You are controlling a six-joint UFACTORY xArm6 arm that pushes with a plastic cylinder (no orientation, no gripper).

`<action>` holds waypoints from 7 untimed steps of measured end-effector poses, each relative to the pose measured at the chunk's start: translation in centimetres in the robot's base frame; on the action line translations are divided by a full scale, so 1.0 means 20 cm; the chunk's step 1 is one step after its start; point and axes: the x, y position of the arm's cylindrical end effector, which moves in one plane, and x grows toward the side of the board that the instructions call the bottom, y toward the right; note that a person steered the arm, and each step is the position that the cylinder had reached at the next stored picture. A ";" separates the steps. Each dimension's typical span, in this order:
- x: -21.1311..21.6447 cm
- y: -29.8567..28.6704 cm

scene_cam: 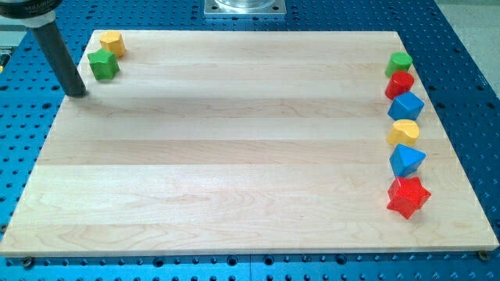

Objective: Push the green star into the green circle

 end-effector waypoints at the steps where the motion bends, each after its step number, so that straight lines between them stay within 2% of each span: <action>1: -0.14 0.03; 2: -0.25 0.06; 3: -0.26 0.33; 5: -0.18 1.29; 6: -0.08 0.98; 7: -0.27 1.20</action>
